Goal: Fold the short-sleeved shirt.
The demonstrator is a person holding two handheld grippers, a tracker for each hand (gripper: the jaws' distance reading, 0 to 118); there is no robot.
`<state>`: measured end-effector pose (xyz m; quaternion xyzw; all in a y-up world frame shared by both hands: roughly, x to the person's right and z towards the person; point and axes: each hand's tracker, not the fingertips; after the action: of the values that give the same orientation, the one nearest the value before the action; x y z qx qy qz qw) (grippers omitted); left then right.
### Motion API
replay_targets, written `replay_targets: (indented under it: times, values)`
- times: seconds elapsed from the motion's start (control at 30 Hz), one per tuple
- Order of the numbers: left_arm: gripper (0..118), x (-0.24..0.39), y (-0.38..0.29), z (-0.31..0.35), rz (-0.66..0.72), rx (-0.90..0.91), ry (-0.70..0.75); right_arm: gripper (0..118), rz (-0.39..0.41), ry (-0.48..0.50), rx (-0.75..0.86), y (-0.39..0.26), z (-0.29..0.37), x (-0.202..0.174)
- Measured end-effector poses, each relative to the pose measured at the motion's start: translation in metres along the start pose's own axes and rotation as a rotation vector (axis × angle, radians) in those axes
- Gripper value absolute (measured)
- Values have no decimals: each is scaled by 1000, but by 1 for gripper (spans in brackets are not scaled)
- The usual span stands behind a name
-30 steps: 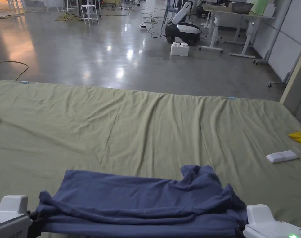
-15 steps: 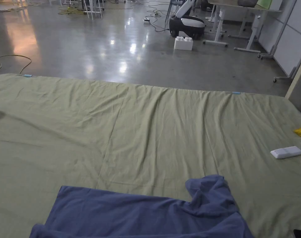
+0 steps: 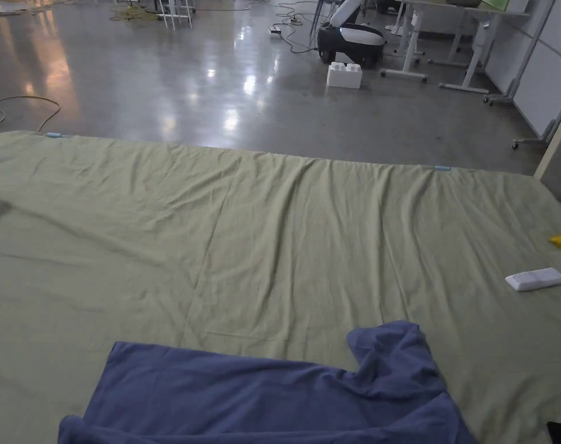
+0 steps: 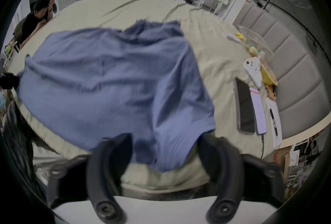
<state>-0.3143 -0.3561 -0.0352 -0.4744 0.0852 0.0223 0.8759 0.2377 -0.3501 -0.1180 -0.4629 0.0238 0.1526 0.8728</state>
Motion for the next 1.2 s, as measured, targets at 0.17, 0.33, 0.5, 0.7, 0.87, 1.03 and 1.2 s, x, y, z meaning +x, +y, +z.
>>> replay_targets:
  times: [0.17,0.33,0.5,0.7,0.87,1.03,1.2]
  values:
    - [65,14,28,12,7,185,-37,91,-90,0,292,38,28,1]
    - [64,40,58,27,-2,410,-38,91,-180,-1,567,76,53,-10]
    - [62,67,80,50,-1,637,-15,90,-220,-57,788,102,75,-27]
    - [11,85,86,67,5,783,11,3,-230,-71,898,115,85,-37]
    - [6,88,82,70,7,807,16,3,-226,-57,902,120,84,-43]
    - [6,73,84,60,26,758,25,2,-216,-62,916,121,83,-46]
    - [6,33,106,17,54,570,8,2,-190,-59,892,121,79,-43]
